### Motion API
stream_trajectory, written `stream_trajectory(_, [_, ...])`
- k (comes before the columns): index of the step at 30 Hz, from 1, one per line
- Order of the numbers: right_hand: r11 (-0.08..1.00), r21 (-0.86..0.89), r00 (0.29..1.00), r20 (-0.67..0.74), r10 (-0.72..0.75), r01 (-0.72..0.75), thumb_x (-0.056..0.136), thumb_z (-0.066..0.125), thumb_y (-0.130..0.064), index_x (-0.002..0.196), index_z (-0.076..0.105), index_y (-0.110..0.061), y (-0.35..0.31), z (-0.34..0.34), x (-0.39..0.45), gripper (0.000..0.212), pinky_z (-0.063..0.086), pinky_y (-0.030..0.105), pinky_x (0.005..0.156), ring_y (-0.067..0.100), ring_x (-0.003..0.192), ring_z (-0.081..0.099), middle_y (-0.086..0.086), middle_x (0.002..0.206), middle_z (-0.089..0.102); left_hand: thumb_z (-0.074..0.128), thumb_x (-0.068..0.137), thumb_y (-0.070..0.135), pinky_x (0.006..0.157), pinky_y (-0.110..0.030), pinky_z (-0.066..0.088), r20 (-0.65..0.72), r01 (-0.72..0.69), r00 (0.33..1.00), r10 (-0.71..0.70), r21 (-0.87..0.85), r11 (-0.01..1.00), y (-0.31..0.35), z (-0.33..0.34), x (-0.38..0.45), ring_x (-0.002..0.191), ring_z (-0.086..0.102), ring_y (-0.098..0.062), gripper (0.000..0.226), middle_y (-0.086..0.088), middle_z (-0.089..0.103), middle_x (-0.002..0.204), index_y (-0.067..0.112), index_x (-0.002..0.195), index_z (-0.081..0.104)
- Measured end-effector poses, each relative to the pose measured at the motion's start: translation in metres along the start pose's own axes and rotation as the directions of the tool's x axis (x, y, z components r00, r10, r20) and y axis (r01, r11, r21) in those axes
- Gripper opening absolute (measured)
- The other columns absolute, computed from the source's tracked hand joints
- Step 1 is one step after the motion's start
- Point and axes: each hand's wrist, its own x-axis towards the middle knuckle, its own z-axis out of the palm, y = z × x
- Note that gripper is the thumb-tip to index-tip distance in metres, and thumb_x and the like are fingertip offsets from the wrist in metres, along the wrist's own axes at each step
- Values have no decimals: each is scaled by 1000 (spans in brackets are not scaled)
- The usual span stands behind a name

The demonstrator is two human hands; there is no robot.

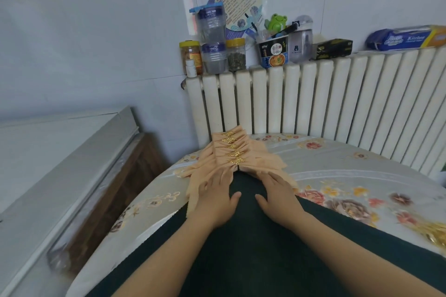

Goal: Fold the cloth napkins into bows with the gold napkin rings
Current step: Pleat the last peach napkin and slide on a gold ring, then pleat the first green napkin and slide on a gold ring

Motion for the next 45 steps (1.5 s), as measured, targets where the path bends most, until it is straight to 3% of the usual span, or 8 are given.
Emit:
stream_trajectory(15, [995,1,962,257,-94,97,95,48,-36,140,38,-29,-10,-40,-237,47,22,32,112,13,135,28,-7,141,45,43,95,48,115,-39,21,299,129,950,-91,-110,986,42,0,-251,139,22,-20,57,2,19,152,25,145,29])
stream_trajectory(20, [988,3,951,272,-149,153,93,50,-42,136,43,-34,-2,-36,-294,44,19,30,113,8,136,24,-15,147,35,52,87,56,112,-33,21,293,83,954,-63,-54,995,34,2,-309,135,22,-17,63,6,25,145,31,142,33])
stream_trajectory(27, [976,53,868,448,-214,213,53,51,-85,140,22,-52,7,-46,-352,97,0,33,115,-2,138,-6,-29,150,2,50,49,88,117,-36,-3,490,-56,871,43,11,998,14,4,-360,144,-16,-13,119,9,-14,157,43,148,1])
stream_trajectory(30, [979,64,879,431,-203,195,47,57,-84,136,28,-55,7,-46,-359,98,2,31,114,-2,138,-5,-28,150,4,40,35,92,116,-34,-5,466,-29,883,57,-67,997,9,7,-367,142,-19,-9,125,13,-17,156,48,146,4])
stream_trajectory(35, [985,53,944,280,-174,166,66,75,-57,101,51,-52,-2,-45,-354,43,19,27,101,6,127,26,-27,133,36,35,32,96,117,-36,-3,400,-20,914,65,-115,993,10,14,-367,144,-15,-12,118,10,-10,157,56,141,16])
stream_trajectory(37, [985,54,956,237,-175,167,69,75,-51,82,50,-49,-3,-42,-355,28,26,26,96,5,113,34,-26,116,43,50,44,89,116,-35,-1,358,-2,933,44,-119,993,12,15,-368,144,-9,-12,104,9,-3,158,55,139,24])
stream_trajectory(40, [983,51,963,197,-183,176,74,74,-42,63,44,-44,-6,-38,-355,32,33,22,89,6,96,39,-24,93,45,71,67,62,115,-34,4,238,-6,970,38,-133,991,17,17,-367,144,2,-11,73,11,14,155,51,133,40])
stream_trajectory(45, [976,19,957,197,-215,216,86,65,-33,71,49,-33,-11,-34,-355,22,32,18,80,8,91,38,-16,89,45,79,68,44,107,-30,26,125,-65,987,102,-268,961,22,17,-370,121,34,-3,29,22,47,120,41,85,57])
